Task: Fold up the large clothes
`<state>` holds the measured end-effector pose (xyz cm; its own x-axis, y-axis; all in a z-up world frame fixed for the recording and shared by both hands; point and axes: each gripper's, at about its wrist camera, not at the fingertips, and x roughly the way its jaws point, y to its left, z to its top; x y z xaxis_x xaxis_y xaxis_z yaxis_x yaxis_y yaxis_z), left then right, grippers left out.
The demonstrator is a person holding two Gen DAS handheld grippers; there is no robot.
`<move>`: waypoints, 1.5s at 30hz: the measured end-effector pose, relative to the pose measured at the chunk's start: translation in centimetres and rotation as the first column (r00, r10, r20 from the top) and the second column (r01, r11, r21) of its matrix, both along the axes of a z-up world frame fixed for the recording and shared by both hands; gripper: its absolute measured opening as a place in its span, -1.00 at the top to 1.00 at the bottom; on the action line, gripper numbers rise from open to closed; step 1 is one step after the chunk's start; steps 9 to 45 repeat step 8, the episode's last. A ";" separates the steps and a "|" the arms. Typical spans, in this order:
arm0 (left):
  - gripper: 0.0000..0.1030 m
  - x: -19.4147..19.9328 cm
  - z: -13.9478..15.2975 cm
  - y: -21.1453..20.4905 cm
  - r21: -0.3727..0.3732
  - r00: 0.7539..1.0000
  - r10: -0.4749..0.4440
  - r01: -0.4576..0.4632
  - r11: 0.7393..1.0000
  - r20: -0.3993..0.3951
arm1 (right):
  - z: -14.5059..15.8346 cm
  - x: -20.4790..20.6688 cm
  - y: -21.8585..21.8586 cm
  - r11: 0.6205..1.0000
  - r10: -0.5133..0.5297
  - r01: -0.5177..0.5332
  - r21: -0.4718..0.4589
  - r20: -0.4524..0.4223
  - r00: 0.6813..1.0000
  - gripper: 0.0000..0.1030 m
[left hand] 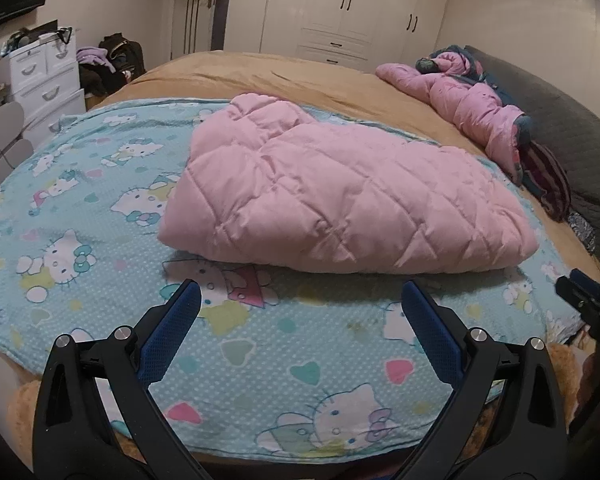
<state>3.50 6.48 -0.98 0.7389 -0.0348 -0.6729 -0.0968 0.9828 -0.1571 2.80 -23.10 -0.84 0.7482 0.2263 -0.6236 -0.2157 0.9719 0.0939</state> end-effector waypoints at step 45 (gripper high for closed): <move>-0.82 2.4 -1.0 13.2 -0.022 0.957 0.287 -0.288 0.957 -0.047 | -3.4 -2.3 -17.0 0.825 -0.561 0.563 0.042 -0.055 0.826 -0.92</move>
